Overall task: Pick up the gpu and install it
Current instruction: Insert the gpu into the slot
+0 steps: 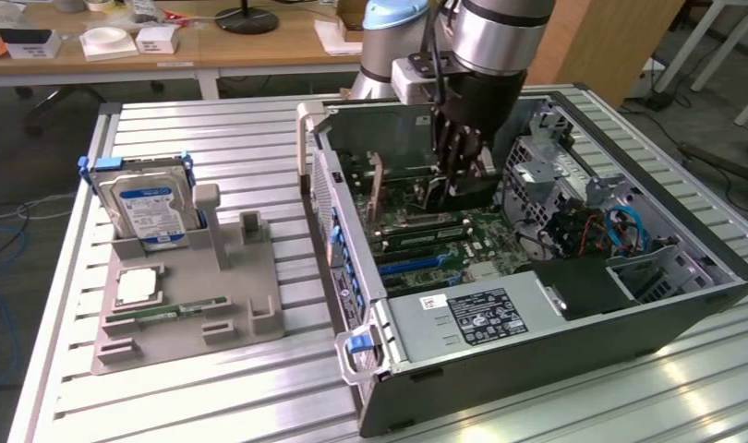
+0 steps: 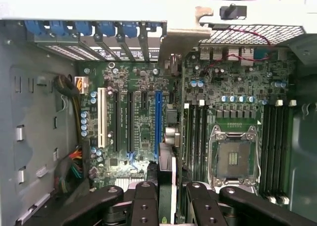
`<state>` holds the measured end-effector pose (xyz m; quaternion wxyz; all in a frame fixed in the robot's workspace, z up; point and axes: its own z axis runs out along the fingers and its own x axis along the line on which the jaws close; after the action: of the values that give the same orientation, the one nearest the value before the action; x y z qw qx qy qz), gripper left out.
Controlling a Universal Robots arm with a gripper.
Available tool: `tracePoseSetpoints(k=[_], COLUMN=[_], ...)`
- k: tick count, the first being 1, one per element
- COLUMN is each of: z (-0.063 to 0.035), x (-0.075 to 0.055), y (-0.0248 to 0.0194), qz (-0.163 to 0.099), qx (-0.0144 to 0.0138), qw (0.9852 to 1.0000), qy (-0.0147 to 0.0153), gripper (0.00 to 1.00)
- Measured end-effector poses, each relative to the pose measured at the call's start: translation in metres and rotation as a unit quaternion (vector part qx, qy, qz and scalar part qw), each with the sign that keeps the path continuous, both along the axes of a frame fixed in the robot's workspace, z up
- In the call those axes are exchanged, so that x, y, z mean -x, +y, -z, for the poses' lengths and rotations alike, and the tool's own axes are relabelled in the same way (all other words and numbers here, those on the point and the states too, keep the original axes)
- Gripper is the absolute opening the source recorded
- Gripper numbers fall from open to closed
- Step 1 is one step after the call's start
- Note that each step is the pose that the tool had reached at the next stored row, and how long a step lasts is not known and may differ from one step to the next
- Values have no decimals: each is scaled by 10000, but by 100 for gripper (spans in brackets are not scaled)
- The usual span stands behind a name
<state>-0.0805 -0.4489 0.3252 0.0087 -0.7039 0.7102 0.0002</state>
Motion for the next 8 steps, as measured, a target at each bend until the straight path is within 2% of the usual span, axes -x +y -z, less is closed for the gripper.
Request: tracePoseSetpoints(k=[5,8], z=[90,128], x=[20,32], y=[-2,-31], qz=[0,-1], qx=[1,1], qw=[10000,10000], qy=[0,0], gripper=[27,27])
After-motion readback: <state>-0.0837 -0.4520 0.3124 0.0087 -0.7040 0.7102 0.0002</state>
